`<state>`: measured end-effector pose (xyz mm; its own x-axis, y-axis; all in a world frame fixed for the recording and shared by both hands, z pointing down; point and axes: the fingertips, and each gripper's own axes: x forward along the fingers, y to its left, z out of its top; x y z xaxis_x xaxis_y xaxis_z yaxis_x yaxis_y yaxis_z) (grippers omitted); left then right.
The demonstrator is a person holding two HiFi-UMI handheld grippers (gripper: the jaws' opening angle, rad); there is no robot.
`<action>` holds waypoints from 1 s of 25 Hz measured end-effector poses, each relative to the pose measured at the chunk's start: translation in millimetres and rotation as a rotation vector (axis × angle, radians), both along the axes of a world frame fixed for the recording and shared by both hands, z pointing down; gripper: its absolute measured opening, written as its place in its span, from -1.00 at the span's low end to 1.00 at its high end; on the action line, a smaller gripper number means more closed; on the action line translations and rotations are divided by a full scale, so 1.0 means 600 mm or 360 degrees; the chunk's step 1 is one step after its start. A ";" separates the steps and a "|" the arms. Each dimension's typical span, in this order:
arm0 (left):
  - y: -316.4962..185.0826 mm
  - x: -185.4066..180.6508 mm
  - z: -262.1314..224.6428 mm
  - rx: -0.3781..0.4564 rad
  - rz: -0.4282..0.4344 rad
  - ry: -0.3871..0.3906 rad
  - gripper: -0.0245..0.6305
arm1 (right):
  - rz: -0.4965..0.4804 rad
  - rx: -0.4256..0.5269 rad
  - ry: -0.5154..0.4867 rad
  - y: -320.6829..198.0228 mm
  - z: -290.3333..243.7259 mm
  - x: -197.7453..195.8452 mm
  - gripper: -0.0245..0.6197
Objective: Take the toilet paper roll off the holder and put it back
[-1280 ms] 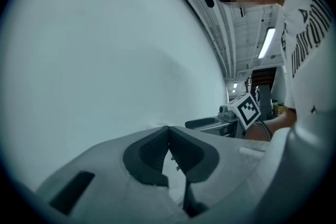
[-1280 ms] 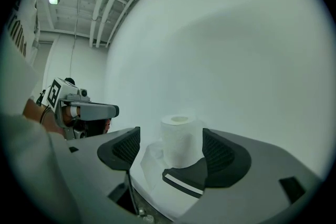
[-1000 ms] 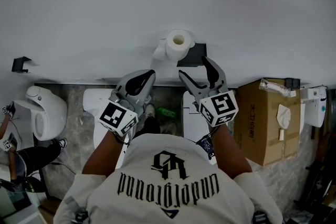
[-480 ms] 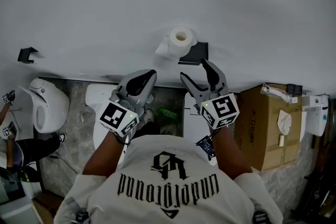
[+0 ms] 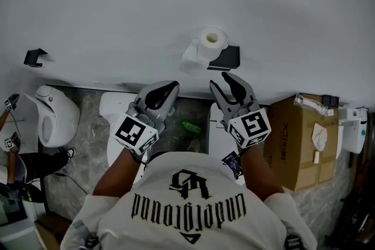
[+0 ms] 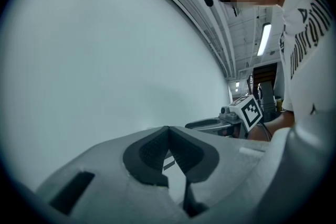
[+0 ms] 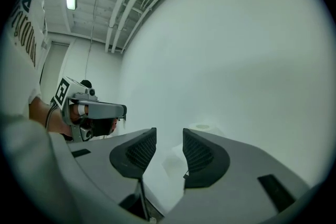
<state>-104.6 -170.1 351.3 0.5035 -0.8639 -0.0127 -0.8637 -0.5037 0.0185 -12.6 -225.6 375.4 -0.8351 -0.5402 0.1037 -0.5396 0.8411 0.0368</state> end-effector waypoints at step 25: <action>0.252 -0.103 -0.022 0.0048 0.0195 0.0070 -0.88 | 0.0135 0.0122 0.0005 0.282 -0.049 -0.099 -0.88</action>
<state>-166.5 -18.8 338.2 0.6037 -0.7948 -0.0622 -0.7943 -0.6064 0.0385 -72.0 -56.4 345.9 -0.7857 -0.6155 0.0619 -0.6086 0.7870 0.1014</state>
